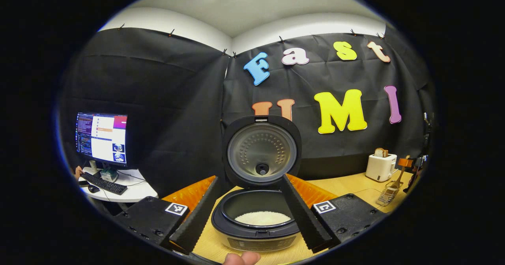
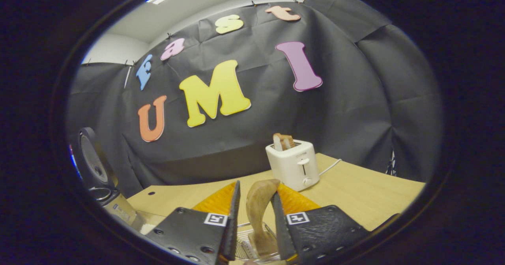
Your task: Close the left gripper, press the button to open the rice cooker; take a wooden spoon from the chopstick holder with the right hand, scoop a spoonful of rice and pour it into the rice cooker, then put the wooden spoon back into the chopstick holder.
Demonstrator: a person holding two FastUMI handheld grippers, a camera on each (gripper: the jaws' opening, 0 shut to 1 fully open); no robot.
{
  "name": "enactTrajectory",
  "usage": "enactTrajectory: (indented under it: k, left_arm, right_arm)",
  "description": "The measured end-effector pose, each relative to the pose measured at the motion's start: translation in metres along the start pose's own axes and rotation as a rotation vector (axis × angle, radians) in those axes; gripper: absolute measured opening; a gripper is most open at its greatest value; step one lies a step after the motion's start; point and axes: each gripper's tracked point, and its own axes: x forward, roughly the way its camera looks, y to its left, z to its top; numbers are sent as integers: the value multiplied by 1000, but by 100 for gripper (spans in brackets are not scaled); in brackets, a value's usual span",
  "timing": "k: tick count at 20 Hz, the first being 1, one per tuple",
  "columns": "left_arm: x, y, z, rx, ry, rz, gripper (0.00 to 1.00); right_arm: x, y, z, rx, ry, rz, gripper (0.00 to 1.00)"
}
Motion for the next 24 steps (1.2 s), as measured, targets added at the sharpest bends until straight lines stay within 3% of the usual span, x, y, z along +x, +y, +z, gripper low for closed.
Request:
enactTrajectory:
  k: [1, 3, 5, 8, 9, 11, 12, 14, 15, 21, 24]
  left_arm:
    - [0, -2, 1, -1, -4, -3, 99]
    - [-7, -5, 0, 3, -8, -4, 99]
    - [-9, -8, 4, 5, -19, -2, 99]
    - [-11, -15, 7, -7, -31, -9, 99]
    - [-11, -19, 8, -4, -33, -22, 99]
    - [-13, -24, 4, -2, -16, -26, 99]
    - [-14, -27, 5, -6, -18, -25, 99]
    - [-14, -32, 8, -26, -31, -23, 99]
    - [-13, -37, 8, -47, -34, -28, 99]
    - [7, -52, 44, -25, -32, -50, 99]
    - [22, -55, 71, 27, -53, -70, 99]
  right_arm:
    - [-3, -5, 7, -16, -16, -19, 53]
    - [-11, -14, 22, -35, -54, -46, 78]
    - [-20, -15, 35, -30, -87, -53, 84]
    - [-33, -5, 43, -23, -99, -25, 85]
    - [-40, -1, 47, -24, -103, -16, 79]
    - [-56, 8, 47, -43, -99, 12, 87]
    - [-68, 15, 48, -50, -106, 31, 81]
    - [-86, 27, 54, -80, -132, 64, 81]
    - [-92, 30, 57, -105, -139, 72, 88]
    - [-120, 55, 41, -156, -129, 194, 95]
    - [-127, 39, 49, -192, -174, 163, 95]
